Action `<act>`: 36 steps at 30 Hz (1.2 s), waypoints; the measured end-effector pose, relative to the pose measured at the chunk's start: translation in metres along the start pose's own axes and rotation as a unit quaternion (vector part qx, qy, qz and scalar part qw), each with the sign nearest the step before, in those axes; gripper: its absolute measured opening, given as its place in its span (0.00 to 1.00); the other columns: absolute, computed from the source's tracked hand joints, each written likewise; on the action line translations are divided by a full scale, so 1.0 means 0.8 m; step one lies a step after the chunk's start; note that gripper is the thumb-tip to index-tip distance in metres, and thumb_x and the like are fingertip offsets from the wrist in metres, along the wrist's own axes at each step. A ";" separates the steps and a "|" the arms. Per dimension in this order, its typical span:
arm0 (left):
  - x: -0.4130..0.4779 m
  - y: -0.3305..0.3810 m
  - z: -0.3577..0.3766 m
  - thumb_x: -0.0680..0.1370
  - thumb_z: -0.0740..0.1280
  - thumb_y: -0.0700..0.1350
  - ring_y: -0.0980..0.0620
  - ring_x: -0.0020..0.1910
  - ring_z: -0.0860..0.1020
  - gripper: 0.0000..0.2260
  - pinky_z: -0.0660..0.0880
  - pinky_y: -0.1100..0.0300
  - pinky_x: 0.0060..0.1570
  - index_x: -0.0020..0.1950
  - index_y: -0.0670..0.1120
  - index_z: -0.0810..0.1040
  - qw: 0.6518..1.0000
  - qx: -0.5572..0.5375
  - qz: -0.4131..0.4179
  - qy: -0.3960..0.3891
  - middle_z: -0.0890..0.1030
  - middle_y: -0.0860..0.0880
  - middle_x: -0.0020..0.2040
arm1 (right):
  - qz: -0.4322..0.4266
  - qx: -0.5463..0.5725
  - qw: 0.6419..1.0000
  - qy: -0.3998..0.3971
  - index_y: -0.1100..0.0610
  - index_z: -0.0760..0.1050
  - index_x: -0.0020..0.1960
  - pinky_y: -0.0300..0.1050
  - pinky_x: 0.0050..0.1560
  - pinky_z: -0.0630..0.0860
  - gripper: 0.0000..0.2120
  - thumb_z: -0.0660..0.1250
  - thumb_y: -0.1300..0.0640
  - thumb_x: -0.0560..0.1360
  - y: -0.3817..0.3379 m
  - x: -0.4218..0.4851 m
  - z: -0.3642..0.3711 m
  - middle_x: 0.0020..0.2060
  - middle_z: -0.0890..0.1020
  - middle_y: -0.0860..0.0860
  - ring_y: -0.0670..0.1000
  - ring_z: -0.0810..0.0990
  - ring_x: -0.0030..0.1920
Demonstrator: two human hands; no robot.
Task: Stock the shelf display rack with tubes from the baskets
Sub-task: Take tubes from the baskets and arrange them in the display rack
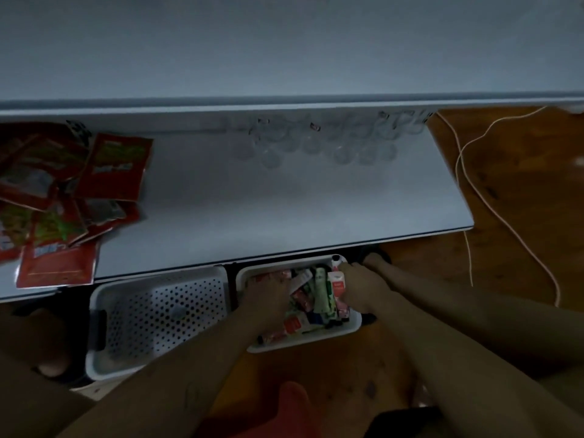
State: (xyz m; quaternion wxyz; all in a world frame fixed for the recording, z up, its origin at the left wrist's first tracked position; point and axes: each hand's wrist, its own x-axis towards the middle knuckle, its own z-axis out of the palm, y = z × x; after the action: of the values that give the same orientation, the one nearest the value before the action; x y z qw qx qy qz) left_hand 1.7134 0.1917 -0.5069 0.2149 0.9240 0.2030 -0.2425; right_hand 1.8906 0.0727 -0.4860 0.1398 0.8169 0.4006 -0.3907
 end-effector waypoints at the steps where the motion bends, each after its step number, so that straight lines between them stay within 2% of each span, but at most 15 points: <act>1: 0.003 0.001 0.004 0.78 0.63 0.42 0.44 0.50 0.77 0.27 0.76 0.54 0.44 0.76 0.50 0.59 1.000 -0.004 0.001 0.003 0.75 0.42 0.61 | -0.002 0.008 1.000 0.007 0.58 0.53 0.76 0.52 0.58 0.75 0.32 0.64 0.61 0.76 0.001 0.008 0.006 0.71 0.63 0.57 0.57 0.72 0.61; 3: 0.007 0.002 0.012 0.79 0.62 0.42 0.45 0.47 0.77 0.30 0.75 0.55 0.41 0.78 0.55 0.53 1.000 -0.016 0.008 0.021 0.75 0.43 0.61 | -0.006 0.031 0.999 0.013 0.57 0.56 0.74 0.53 0.54 0.77 0.31 0.66 0.60 0.75 0.004 0.019 0.016 0.69 0.65 0.56 0.58 0.74 0.58; 6: 0.013 -0.003 0.027 0.79 0.60 0.44 0.48 0.36 0.73 0.31 0.69 0.60 0.29 0.77 0.61 0.51 0.998 -0.062 0.003 0.026 0.78 0.46 0.52 | -0.021 0.033 0.999 0.024 0.54 0.58 0.73 0.52 0.48 0.78 0.29 0.65 0.56 0.76 0.005 0.020 0.028 0.62 0.73 0.58 0.59 0.78 0.52; 8: 0.016 -0.006 0.036 0.79 0.60 0.45 0.48 0.38 0.76 0.27 0.70 0.60 0.30 0.76 0.60 0.57 0.996 -0.083 -0.016 0.026 0.79 0.47 0.50 | -0.016 0.020 0.999 0.036 0.56 0.63 0.71 0.48 0.47 0.76 0.23 0.63 0.54 0.78 0.006 0.018 0.033 0.58 0.76 0.59 0.59 0.78 0.53; 11: 0.022 -0.008 0.040 0.79 0.60 0.47 0.47 0.45 0.79 0.18 0.67 0.62 0.33 0.69 0.50 0.70 0.996 -0.064 -0.053 0.029 0.79 0.46 0.53 | -0.031 0.007 0.999 0.014 0.59 0.70 0.63 0.44 0.42 0.71 0.14 0.61 0.53 0.80 0.004 0.019 0.037 0.54 0.78 0.58 0.57 0.77 0.52; 13: 0.029 -0.009 0.043 0.78 0.62 0.45 0.46 0.46 0.79 0.19 0.70 0.60 0.34 0.70 0.48 0.70 0.997 -0.048 -0.059 0.029 0.79 0.46 0.55 | -0.019 0.022 1.000 0.000 0.59 0.71 0.62 0.45 0.43 0.74 0.14 0.61 0.55 0.79 0.003 0.020 0.035 0.54 0.78 0.58 0.57 0.78 0.51; 16: 0.036 -0.010 0.053 0.75 0.63 0.38 0.48 0.39 0.77 0.27 0.68 0.61 0.26 0.73 0.52 0.66 0.999 0.004 -0.028 0.042 0.78 0.47 0.50 | -0.013 0.024 0.999 -0.029 0.58 0.72 0.60 0.48 0.46 0.78 0.13 0.63 0.56 0.77 0.002 0.020 0.031 0.54 0.78 0.57 0.58 0.78 0.50; 19: 0.026 -0.001 0.034 0.77 0.60 0.38 0.49 0.37 0.76 0.16 0.62 0.62 0.26 0.65 0.45 0.74 0.998 -0.022 -0.034 0.037 0.79 0.44 0.46 | -0.025 0.027 0.999 -0.017 0.59 0.74 0.57 0.48 0.42 0.78 0.11 0.62 0.55 0.77 0.000 0.014 0.016 0.51 0.80 0.58 0.57 0.79 0.46; 22: 0.018 0.002 0.010 0.78 0.59 0.40 0.47 0.42 0.78 0.09 0.67 0.61 0.33 0.56 0.42 0.74 0.999 0.020 -0.008 0.048 0.79 0.43 0.49 | -0.037 0.072 0.996 0.028 0.57 0.73 0.59 0.49 0.45 0.78 0.12 0.62 0.55 0.78 -0.010 0.003 -0.008 0.51 0.80 0.57 0.57 0.79 0.47; 24: 0.017 -0.002 -0.001 0.75 0.64 0.38 0.47 0.38 0.79 0.04 0.72 0.59 0.31 0.47 0.43 0.78 0.998 0.038 0.001 0.051 0.80 0.44 0.42 | -0.051 0.104 0.991 0.066 0.56 0.72 0.58 0.50 0.47 0.79 0.11 0.63 0.54 0.77 -0.021 -0.006 -0.024 0.51 0.80 0.56 0.56 0.79 0.47; 26: 0.010 -0.005 -0.018 0.67 0.73 0.36 0.49 0.27 0.77 0.08 0.73 0.61 0.23 0.33 0.45 0.77 0.998 0.010 0.013 0.055 0.78 0.48 0.31 | -0.068 0.128 0.985 0.093 0.55 0.71 0.52 0.48 0.45 0.77 0.06 0.64 0.55 0.77 -0.034 -0.018 -0.037 0.49 0.79 0.55 0.56 0.78 0.47; 28: -0.012 0.001 -0.047 0.70 0.71 0.37 0.47 0.33 0.79 0.06 0.74 0.60 0.28 0.35 0.45 0.76 0.998 0.038 0.004 0.046 0.79 0.48 0.36 | -0.090 0.142 0.979 0.117 0.57 0.71 0.47 0.46 0.44 0.75 0.05 0.66 0.56 0.75 -0.045 -0.031 -0.051 0.46 0.79 0.55 0.56 0.78 0.46; 31: -0.043 0.010 -0.086 0.77 0.63 0.42 0.44 0.46 0.79 0.05 0.71 0.57 0.39 0.44 0.44 0.77 0.986 0.063 0.025 0.150 0.79 0.46 0.49 | -0.114 0.158 0.966 0.171 0.59 0.74 0.44 0.45 0.40 0.73 0.05 0.68 0.58 0.73 -0.062 -0.054 -0.083 0.40 0.79 0.54 0.55 0.77 0.41; 34: -0.067 0.021 -0.130 0.81 0.58 0.50 0.44 0.46 0.78 0.12 0.67 0.58 0.39 0.47 0.46 0.78 0.967 0.018 0.017 0.254 0.79 0.47 0.48 | -0.135 0.175 0.945 0.243 0.58 0.75 0.41 0.46 0.40 0.73 0.05 0.69 0.58 0.72 -0.078 -0.077 -0.120 0.37 0.78 0.54 0.55 0.76 0.39; 36: -0.086 0.029 -0.158 0.82 0.56 0.50 0.44 0.42 0.77 0.11 0.64 0.57 0.36 0.44 0.46 0.72 0.947 -0.029 0.020 0.320 0.77 0.47 0.45 | -0.151 0.172 0.936 0.268 0.58 0.76 0.39 0.45 0.39 0.71 0.04 0.70 0.60 0.71 -0.089 -0.095 -0.144 0.36 0.79 0.54 0.55 0.77 0.39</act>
State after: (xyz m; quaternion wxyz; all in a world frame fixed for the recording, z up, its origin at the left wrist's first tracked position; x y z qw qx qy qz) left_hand 1.7148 0.2165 -0.3632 0.1705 0.9502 0.2495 0.0767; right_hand 1.8687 0.1389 -0.3471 -0.1761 0.8329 0.4682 -0.2366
